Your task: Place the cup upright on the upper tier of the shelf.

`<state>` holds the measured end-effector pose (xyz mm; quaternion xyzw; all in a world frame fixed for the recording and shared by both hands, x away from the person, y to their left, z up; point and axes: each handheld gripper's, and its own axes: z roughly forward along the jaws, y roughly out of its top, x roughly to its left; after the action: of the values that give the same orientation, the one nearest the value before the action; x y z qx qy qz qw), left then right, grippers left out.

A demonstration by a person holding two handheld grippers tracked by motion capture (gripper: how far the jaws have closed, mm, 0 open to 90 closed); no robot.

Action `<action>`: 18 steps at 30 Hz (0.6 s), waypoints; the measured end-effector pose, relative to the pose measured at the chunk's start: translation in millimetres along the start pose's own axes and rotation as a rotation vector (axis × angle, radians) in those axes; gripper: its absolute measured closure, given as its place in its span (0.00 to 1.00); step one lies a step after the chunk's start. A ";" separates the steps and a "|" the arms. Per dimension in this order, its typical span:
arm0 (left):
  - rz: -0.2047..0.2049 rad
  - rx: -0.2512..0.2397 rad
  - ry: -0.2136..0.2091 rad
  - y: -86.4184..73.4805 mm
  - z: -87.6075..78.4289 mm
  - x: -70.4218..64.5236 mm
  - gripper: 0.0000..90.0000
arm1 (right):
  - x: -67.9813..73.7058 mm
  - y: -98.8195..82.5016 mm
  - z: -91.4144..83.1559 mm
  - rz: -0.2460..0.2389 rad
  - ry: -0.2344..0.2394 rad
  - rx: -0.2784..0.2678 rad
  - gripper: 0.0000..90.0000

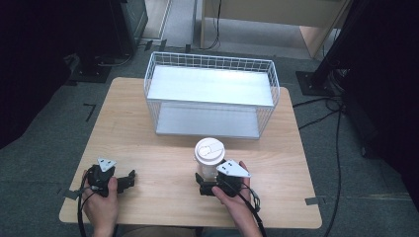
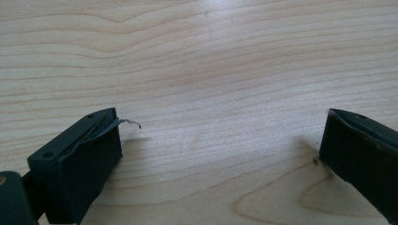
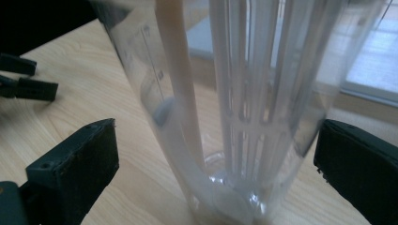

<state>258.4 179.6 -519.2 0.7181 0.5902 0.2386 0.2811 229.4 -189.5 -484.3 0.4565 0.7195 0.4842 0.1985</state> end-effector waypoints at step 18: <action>0.000 0.000 0.000 0.0 0.0 0.0 0.00 | 3.3 10.5 6.2 0.038 -0.069 -0.200 0.08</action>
<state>258.4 179.5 -519.2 0.7180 0.5903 0.2385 0.2811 237.2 -182.3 -477.3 0.4645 0.6514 0.5413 0.2587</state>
